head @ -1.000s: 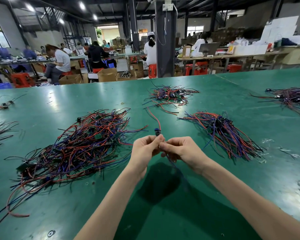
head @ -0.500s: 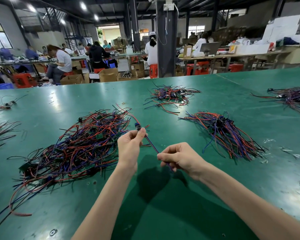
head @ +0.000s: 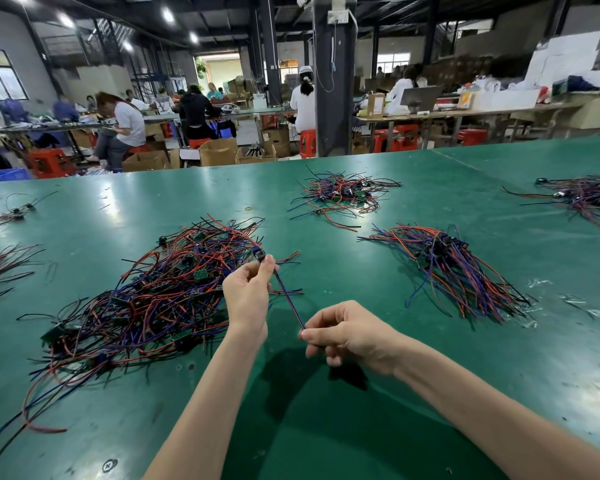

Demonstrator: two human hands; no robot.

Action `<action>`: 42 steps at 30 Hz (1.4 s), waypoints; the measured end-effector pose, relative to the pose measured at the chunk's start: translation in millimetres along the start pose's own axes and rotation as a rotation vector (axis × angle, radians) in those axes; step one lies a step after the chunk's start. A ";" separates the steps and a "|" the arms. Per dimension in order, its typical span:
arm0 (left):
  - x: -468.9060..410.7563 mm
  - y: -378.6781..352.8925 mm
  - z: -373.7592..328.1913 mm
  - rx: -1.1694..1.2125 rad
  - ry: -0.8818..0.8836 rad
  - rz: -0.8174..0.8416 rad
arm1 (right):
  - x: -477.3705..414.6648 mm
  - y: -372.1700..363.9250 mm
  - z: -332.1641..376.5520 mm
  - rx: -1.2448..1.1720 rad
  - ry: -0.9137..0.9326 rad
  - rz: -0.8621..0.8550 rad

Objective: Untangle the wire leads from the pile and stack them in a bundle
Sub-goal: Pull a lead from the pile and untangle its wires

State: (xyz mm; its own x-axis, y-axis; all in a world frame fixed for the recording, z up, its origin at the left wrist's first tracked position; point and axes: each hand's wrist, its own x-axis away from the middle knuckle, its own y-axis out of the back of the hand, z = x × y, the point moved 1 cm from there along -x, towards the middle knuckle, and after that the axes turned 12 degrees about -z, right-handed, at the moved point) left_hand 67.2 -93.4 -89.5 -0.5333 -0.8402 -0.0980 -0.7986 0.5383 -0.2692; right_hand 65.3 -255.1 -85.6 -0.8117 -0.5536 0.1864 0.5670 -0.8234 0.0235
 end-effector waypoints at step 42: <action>43.4 -18.4 7.0 -0.115 -0.033 0.320 | -16.0 26.9 6.8 -0.103 0.031 -0.229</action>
State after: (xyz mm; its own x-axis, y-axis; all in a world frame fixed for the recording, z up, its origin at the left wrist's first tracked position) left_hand 60.8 -140.3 -95.5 -0.7542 -0.6280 -0.1917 -0.6192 0.7774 -0.1105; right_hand 94.5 -267.5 -81.2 -0.9221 -0.3533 0.1579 0.3517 -0.9353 -0.0387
